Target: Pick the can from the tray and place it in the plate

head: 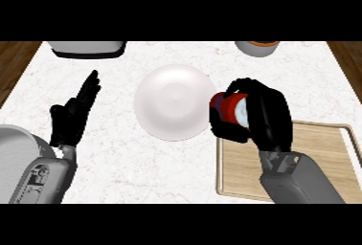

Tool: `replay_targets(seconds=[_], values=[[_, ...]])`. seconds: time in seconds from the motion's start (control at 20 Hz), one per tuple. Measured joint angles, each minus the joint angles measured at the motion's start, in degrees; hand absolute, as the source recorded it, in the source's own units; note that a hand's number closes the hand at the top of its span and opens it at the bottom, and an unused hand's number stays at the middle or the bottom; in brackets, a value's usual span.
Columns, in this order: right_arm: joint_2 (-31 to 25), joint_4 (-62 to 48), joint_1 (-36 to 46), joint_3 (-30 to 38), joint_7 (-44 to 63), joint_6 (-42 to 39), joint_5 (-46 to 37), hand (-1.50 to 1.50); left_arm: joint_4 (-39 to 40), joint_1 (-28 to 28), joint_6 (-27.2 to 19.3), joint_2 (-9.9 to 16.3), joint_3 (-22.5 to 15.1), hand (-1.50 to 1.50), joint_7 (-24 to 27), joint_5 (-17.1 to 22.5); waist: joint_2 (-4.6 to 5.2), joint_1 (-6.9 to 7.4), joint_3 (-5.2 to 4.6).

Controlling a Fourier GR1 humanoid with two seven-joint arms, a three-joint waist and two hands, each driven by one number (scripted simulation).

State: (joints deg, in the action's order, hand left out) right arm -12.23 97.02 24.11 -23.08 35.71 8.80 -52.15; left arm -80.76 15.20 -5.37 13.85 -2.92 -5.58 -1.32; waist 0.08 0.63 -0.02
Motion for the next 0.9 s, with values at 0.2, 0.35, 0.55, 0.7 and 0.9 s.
replay_targets(seconds=[0.2, 0.35, 0.55, 0.7, 0.9], values=[[7.0, -10.9, 6.5, -0.1, -1.1, 2.2, -0.3, 1.50, -1.0, -0.9, 0.4, -0.3, -0.2, 0.00, 0.2, -0.5, 0.09, 0.35, 0.01], [9.7, -20.3, 12.5, 0.7, -2.8, 5.0, 1.9, 1.50, 0.8, 0.0, 0.7, -0.5, 0.1, 0.00, 1.2, -0.9, 0.20, 0.51, 0.01], [11.3, -32.3, 18.8, -1.4, -3.1, 9.3, 4.4, 1.50, 1.3, 1.0, 0.9, -1.0, 0.4, 0.00, 0.5, -0.9, 0.27, 0.94, 0.01], [11.8, -41.2, 22.7, -3.3, -2.6, 10.4, 4.4, 1.50, 0.8, 0.5, 0.8, -1.7, -0.3, 0.00, 1.0, -1.5, 0.39, 1.55, 0.01], [12.0, -51.4, 26.8, -4.6, -2.5, 13.3, 8.6, -1.50, 0.6, 1.0, 1.1, -2.0, -0.6, 0.00, 0.6, -1.9, 0.62, 2.28, 0.02]])
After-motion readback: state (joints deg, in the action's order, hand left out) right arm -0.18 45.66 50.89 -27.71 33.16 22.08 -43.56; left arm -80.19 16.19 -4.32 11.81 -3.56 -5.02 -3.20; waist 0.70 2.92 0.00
